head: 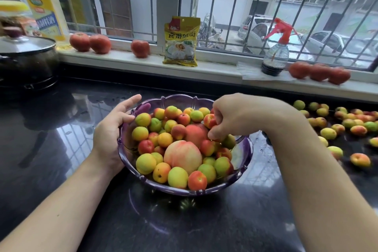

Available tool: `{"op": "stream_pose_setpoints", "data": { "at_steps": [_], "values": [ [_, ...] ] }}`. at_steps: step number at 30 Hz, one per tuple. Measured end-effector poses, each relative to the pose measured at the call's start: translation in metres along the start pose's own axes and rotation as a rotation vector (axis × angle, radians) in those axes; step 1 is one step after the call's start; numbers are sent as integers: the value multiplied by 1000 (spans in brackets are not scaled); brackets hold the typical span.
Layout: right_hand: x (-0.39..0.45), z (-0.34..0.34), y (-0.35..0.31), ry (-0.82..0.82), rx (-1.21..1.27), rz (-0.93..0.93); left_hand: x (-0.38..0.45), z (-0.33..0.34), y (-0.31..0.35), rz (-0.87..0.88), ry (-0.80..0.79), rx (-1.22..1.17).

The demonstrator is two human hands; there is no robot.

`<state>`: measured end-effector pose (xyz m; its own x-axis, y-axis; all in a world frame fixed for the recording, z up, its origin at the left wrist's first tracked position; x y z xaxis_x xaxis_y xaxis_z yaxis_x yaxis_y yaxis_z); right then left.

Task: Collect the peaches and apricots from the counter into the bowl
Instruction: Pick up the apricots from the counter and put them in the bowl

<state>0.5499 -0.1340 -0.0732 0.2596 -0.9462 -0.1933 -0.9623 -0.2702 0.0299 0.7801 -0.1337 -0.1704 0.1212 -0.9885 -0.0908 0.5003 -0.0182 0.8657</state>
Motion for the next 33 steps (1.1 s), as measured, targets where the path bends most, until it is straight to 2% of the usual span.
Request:
{"op": "stream_pose_setpoints", "data": {
  "at_steps": [2, 4, 7, 9, 11, 13, 17, 23, 28, 30, 31, 33],
  "values": [
    [3, -5, 5, 36, 58, -7, 0, -1, 1, 26, 17, 11],
    [4, -15, 20, 99, 230, 13, 0, -3, 2, 45, 33, 19],
    [9, -33, 75, 388, 547, 143, 1, -5, 0, 50, 42, -1],
    [17, -27, 119, 579, 628, 287, 3, -6, -3, 40, 34, -20],
    [33, 0, 147, 615, 615, 420, 5, -6, -4, 33, 23, -27],
    [53, 31, 155, 567, 590, 476, 7, -7, -5, 26, 12, -34],
    [91, 59, 130, 517, 342, 354, 10, -7, -6, 24, -11, -36],
    [127, 59, 120, 423, -333, 246, 11, -8, -6, 35, -7, -8],
    [128, 62, 115, 414, -596, 72, 13, -10, -7, 34, -11, -7],
    [117, 55, 114, 474, -511, 55, 14, -11, -8, 36, -12, 0],
    [105, 44, 116, 531, -327, 88, 15, -12, -8, 34, -16, -4],
    [70, 24, 126, 659, 203, 190, 15, -11, -10, 23, -26, -25]
  ]
}}
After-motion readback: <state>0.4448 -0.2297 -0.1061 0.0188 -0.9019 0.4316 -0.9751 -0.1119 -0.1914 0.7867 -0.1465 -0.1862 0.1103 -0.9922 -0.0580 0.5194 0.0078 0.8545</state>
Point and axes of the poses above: each hand's wrist, its own x-axis towards the middle knuckle, its own z-axis out of the palm, y = z × x, the point moved 8 cm from there along x, towards the middle knuckle, and after that the axes turned 1 degree about y, right-handed, at the moved point
